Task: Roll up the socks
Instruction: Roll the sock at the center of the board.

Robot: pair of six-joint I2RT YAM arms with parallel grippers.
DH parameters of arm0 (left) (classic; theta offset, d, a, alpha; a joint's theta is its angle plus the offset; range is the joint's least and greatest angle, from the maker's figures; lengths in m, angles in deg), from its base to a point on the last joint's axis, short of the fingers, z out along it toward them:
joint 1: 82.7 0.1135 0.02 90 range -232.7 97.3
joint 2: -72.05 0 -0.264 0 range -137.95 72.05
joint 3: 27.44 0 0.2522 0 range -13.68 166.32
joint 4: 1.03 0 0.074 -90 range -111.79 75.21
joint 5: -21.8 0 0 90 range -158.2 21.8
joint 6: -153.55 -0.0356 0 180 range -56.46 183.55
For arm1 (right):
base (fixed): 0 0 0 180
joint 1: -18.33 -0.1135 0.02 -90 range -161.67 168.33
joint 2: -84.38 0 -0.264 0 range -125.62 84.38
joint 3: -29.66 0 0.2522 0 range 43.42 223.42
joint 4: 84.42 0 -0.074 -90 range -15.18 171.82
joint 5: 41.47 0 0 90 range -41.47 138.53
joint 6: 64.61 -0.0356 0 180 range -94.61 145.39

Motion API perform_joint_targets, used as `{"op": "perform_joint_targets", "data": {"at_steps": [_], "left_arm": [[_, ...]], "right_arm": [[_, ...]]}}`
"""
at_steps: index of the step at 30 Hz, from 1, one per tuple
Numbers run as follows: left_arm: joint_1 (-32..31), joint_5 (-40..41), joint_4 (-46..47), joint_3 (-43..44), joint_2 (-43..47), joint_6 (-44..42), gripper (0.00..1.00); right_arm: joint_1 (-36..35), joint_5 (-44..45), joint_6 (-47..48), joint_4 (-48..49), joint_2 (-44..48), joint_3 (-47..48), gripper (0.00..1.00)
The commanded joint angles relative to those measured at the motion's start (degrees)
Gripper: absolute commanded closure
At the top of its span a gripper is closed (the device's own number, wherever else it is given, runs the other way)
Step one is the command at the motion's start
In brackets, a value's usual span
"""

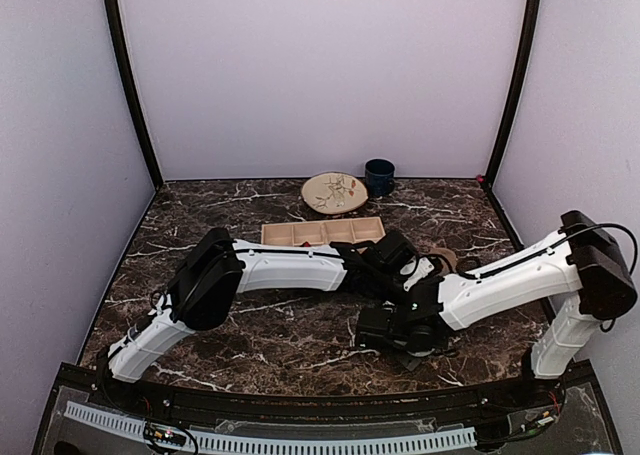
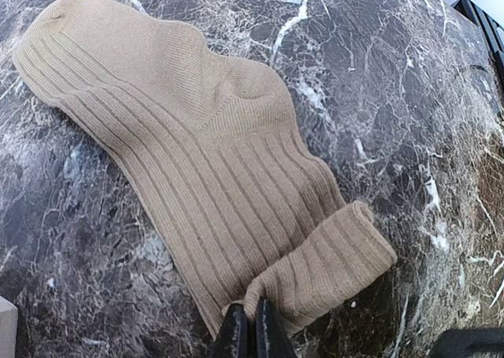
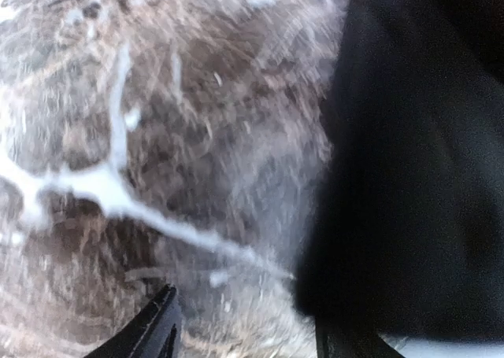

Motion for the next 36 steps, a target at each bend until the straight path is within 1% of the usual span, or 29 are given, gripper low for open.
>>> {"op": "perform_joint_targets", "data": {"at_steps": [1, 3, 7, 11, 18, 25, 28, 32, 36], "left_arm": [[-2.82, 0.47, -19.63, -4.47, -7.21, -0.87, 1.0], [-2.79, 0.63, -19.77, -4.83, -7.03, -0.63, 1.0], [-2.84, 0.52, -19.87, -5.68, -6.59, -0.33, 1.0], [-2.78, 0.62, -19.64, -6.73, -6.06, -0.27, 1.0], [-2.81, 0.35, -19.22, -7.79, -5.77, -0.31, 1.0], [-2.84, -0.07, -18.81, -8.64, -5.53, -0.32, 1.0], [-2.84, -0.26, -18.44, -9.66, -5.23, -0.23, 1.0], [-2.78, -0.43, -17.24, -11.56, -5.15, -0.01, 1.0], [-2.84, -0.62, -16.73, -12.54, -3.71, 0.19, 1.0]], "right_arm": [[-1.36, 5.21, -18.42, 4.17, 8.34, -4.57, 0.42], [-3.7, 4.18, -22.2, 5.85, 10.72, -7.23, 0.42], [-7.34, 5.53, -31.94, 7.32, 16.65, -11.86, 0.41], [-7.56, 6.68, -37.36, 10.95, 22.38, -16.8, 0.41], [-8.29, 9.54, -46.05, 12.48, 28.84, -21.83, 0.41], [-6.73, 13.53, -50.2, 14.25, 30.15, -24.3, 0.41], [-5.29, 14.68, -50.79, 16.68, 31.69, -26.96, 0.41], [-2.83, 15.12, -49.03, 22.9, 34.76, -31.07, 0.42], [-1.44, 15.96, -47.48, 26.33, 36.01, -32.36, 0.42]]}}
